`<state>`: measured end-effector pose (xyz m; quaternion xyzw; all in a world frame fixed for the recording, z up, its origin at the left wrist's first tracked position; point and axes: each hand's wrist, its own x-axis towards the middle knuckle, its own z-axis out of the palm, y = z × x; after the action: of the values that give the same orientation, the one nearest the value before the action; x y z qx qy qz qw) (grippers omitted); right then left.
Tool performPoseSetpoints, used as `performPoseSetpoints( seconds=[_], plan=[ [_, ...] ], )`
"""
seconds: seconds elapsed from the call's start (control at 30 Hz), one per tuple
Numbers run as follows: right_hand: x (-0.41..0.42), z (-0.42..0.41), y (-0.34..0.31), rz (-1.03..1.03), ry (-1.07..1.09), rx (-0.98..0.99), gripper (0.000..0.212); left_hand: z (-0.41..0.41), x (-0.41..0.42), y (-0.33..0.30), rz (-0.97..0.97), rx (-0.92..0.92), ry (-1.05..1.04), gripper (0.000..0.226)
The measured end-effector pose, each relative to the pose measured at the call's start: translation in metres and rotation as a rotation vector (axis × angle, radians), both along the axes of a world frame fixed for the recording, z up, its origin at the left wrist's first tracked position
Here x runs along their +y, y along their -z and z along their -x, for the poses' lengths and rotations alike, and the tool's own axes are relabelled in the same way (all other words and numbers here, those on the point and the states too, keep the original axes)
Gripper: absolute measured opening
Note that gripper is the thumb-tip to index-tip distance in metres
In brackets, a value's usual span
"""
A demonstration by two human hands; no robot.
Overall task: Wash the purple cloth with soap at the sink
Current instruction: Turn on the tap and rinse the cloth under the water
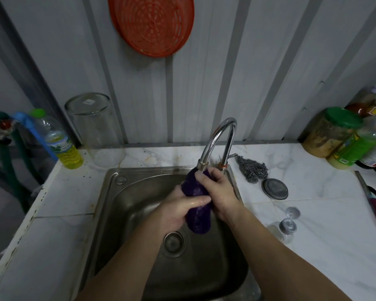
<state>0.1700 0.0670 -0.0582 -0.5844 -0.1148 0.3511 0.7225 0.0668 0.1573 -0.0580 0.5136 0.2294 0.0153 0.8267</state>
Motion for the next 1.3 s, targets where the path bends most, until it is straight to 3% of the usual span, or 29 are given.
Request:
performPoseSetpoints(
  seconds=[0.1, 0.3, 0.43, 0.57, 0.73, 0.8, 0.9, 1.0, 1.13, 1.23, 1.3],
  plan=[
    [0.003, 0.003, -0.007, 0.014, -0.096, 0.019, 0.042, -0.002, -0.001, -0.008, -0.126, 0.086, 0.108, 0.052],
    [0.013, 0.011, -0.019, -0.032, -0.053, -0.024, 0.022, -0.010, 0.002, -0.013, -0.446, 0.230, 0.202, 0.030],
    [0.021, 0.011, -0.018, 0.124, 0.008, -0.122, 0.007, -0.015, 0.000, -0.013, -0.696, 0.343, 0.158, 0.030],
    [0.033, 0.011, -0.018, 0.281, 0.068, -0.227, 0.022, -0.018, -0.005, -0.009, -0.836, 0.420, 0.161, 0.033],
    [0.043, 0.008, -0.011, 0.529, 0.187, -0.156, 0.033, -0.019, -0.010, -0.003, -1.174, 0.503, 0.149, 0.033],
    [0.041, 0.008, -0.005, 0.476, 0.212, -0.037, 0.026, -0.014, -0.010, 0.006, -1.203, 0.485, 0.106, 0.034],
    [0.030, 0.005, -0.007, 0.214, 0.300, 0.305, 0.011, 0.001, -0.006, 0.026, -0.969, 0.363, -0.007, 0.060],
    [0.021, -0.005, -0.008, 0.029, 0.359, 0.394, 0.028, 0.019, -0.005, 0.038, -0.505, 0.278, -0.094, 0.065],
    [0.017, 0.005, -0.008, 0.003, 0.355, 0.247, 0.014, 0.018, -0.007, 0.036, 0.149, 0.303, -0.143, 0.064],
    [0.011, 0.022, 0.001, 0.072, 0.263, 0.017, 0.014, 0.001, -0.005, 0.024, 0.402, 0.182, -0.235, 0.079],
    [0.005, 0.030, 0.007, 0.106, 0.216, -0.075, 0.019, -0.007, -0.004, 0.010, 0.472, 0.151, -0.316, 0.078]
  ],
)
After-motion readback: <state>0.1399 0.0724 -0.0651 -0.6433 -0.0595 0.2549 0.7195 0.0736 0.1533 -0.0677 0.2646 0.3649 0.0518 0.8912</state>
